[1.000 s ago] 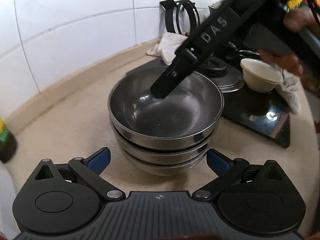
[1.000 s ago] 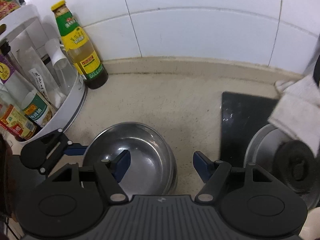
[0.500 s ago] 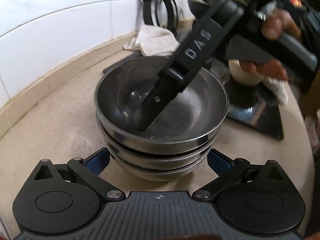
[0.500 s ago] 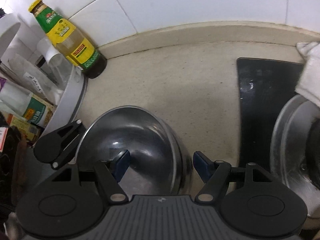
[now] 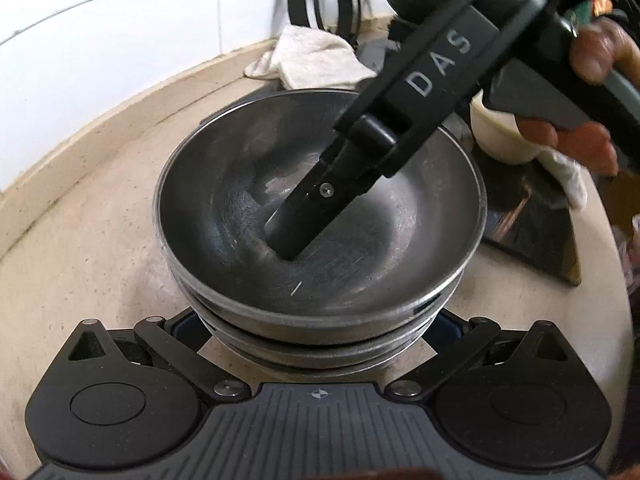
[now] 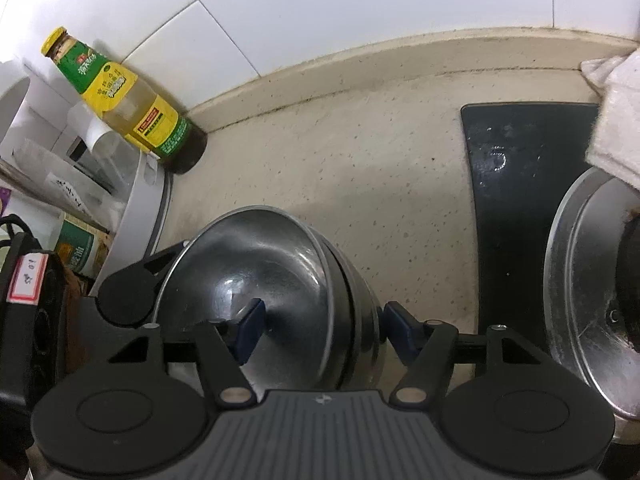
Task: Organize plates and bowls
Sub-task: 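Lift the bowl stack with both tools and carry it toward the floral plate stack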
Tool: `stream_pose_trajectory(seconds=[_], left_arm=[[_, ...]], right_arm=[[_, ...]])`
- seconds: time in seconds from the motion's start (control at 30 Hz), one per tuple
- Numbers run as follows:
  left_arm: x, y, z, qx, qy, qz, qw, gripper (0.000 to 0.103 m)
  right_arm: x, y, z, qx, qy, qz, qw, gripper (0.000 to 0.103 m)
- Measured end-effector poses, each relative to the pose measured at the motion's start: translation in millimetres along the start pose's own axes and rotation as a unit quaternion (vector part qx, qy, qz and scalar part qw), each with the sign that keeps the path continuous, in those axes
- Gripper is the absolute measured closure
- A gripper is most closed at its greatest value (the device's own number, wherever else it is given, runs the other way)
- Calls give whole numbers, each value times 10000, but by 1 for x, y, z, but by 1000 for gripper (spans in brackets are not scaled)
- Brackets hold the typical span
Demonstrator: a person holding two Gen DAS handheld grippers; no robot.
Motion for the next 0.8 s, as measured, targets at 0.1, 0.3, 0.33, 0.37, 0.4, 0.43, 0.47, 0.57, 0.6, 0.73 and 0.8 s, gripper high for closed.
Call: stream_pose_trajectory(seconds=[0.1, 0.3, 0.33, 0.37, 0.4, 0.43, 0.47, 0.57, 0.6, 0.73, 0.8], left_arm=[[-4, 3, 0, -51, 140, 82, 9999, 0], [-28, 10, -3, -360, 506, 278, 9977, 0], [-34, 11, -3, -380, 595, 313, 9970, 0], [-39, 12, -2, -395, 689, 345, 9962, 0], [-44, 13, 0, -425, 780, 370, 9954, 0], [-48, 14, 3, -466, 853, 382, 9945, 0], [-53, 15, 5, -511, 921, 388, 9937, 0], [-64, 16, 14, -625, 1113, 418, 9909, 0], [-66, 15, 19, -665, 1174, 427, 9899, 0], [-80, 13, 34, -802, 1383, 495, 9859, 0], [-89, 10, 38, -894, 1461, 514, 9839, 0]], right_arm=[[-3, 2, -3, -40, 37, 80, 10000, 41], [-16, 11, -21, -388, 136, 262, 9988, 41], [-19, 12, -25, -473, 160, 296, 9983, 41], [-22, 13, -30, -558, 197, 329, 9977, 41], [-25, 14, -34, -638, 236, 358, 9970, 42], [-28, 14, -38, -724, 266, 387, 9963, 42], [-31, 14, -43, -810, 278, 410, 9955, 42], [-40, 11, -56, -1082, 257, 454, 9928, 42], [-42, 9, -60, -1161, 259, 465, 9918, 42], [-52, 2, -73, -1390, 350, 541, 9882, 42], [-56, -3, -81, -1496, 404, 572, 9863, 42]])
Point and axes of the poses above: each gripper's, at about its wrist camera, not at the fingertips, and x roughly the way its jaws point, z to its right, y to its top, the point moved 4 cm from there along x, roughly the way its jaws point, and after that the axes turned 10 degrees about y, right-handed, at the moved point
